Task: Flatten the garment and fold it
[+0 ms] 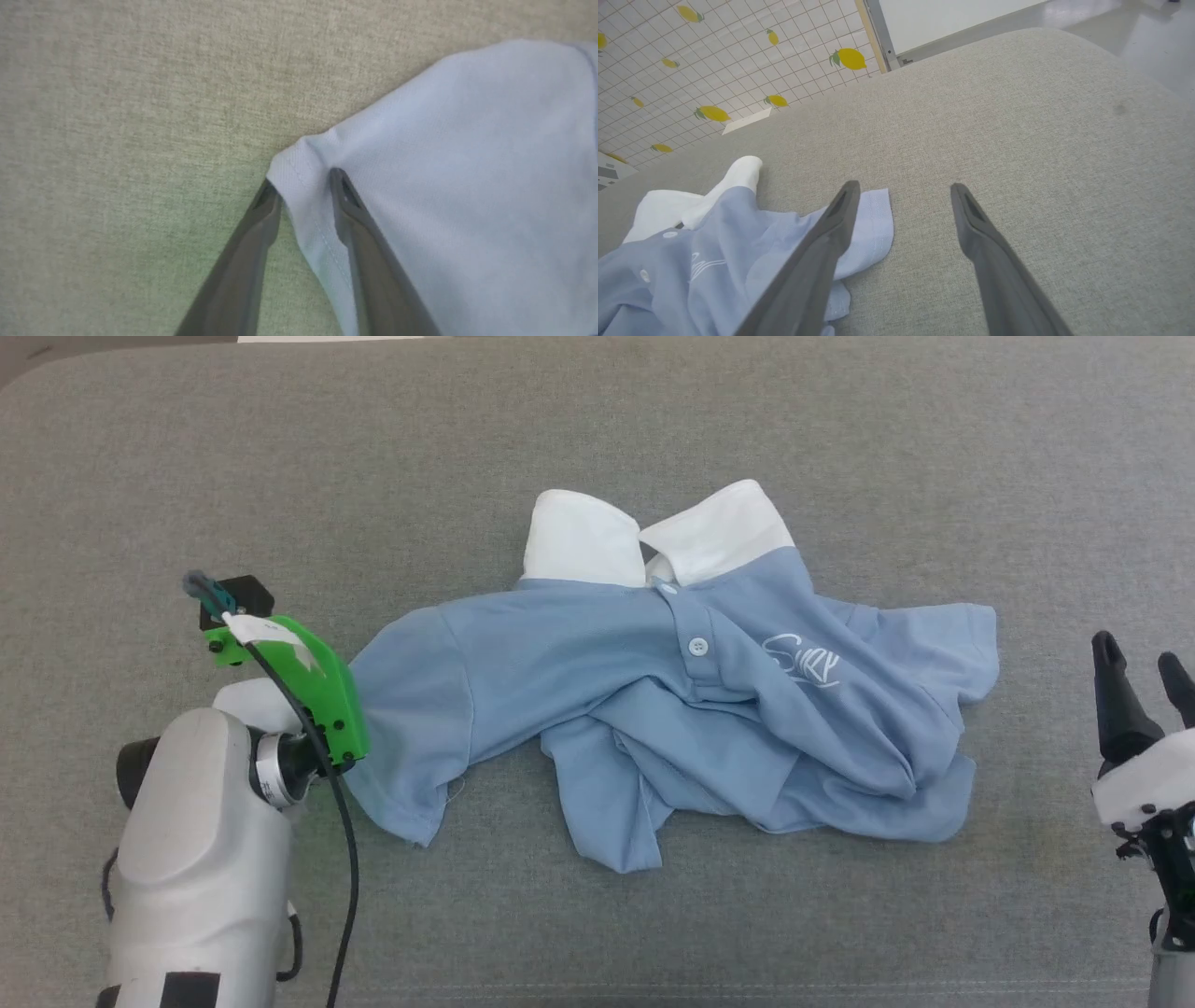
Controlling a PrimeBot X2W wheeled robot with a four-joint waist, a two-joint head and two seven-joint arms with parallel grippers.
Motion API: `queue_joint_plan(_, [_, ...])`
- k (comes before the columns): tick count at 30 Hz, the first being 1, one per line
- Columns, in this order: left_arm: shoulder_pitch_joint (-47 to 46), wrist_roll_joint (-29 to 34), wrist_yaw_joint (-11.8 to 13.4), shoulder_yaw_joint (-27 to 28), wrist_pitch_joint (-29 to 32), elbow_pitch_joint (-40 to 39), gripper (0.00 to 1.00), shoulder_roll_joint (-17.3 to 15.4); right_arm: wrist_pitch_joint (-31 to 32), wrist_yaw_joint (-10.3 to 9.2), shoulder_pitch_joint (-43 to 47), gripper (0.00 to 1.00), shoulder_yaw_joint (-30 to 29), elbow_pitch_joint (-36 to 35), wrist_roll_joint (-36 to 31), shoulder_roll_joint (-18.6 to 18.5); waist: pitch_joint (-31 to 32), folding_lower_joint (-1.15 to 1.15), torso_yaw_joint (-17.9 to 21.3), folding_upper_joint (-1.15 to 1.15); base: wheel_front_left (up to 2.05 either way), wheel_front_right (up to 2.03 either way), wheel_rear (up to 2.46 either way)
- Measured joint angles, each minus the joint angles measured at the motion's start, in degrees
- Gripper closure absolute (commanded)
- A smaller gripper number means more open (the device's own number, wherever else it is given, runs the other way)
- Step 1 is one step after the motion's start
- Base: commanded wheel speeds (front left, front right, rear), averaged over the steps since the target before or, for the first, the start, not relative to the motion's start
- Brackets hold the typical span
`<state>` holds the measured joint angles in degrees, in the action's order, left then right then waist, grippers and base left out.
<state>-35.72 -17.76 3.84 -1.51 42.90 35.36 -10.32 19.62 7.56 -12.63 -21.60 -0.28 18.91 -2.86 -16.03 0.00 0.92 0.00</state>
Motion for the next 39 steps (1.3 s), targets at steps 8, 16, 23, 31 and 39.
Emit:
queue_joint_plan(8, [1.37, -3.77, -0.78, 2.24, -2.65, -3.93, 1.0, 1.56, 1.67, 0.0, -1.74, 0.0, 0.2, 0.12, -4.2, -0.03, 0.17, 0.0, -1.11, 0.0, 0.0, 0.0, 0.0])
queue_joint_plan(16, [4.65, -6.17, -1.34, 3.67, -6.27, -15.93, 1.0, 2.61, 14.89, 0.0, -12.61, 0.0, 7.15, 7.36, -8.96, -8.77, -1.64, 0.0, -1.38, 0.0, 0.0, 0.0, 0.0])
queue_joint_plan(23, [7.77, -6.53, -1.25, 3.01, -7.17, -25.2, 1.0, 3.59, 26.19, 0.0, -20.98, 0.0, 18.53, 16.71, -9.57, -15.39, -4.55, 0.01, -2.58, 0.0, 0.0, 0.0, 0.0])
queue_joint_plan(31, [10.01, -6.61, -0.69, 1.89, -7.25, -30.21, 1.0, 4.54, 31.92, 0.0, -23.86, 0.0, 26.99, 21.56, -7.79, -18.91, -7.2, 0.01, -4.68, 0.0, 0.0, 0.0, 0.0])
queue_joint_plan(39, [11.05, -7.03, -0.41, 1.76, -7.45, -30.67, 1.0, 4.6, 34.3, -0.01, -25.25, 1.0, 28.65, 22.41, -4.13, -20.24, -7.43, 0.01, -4.89, -0.01, 0.0, 0.0, 0.0])
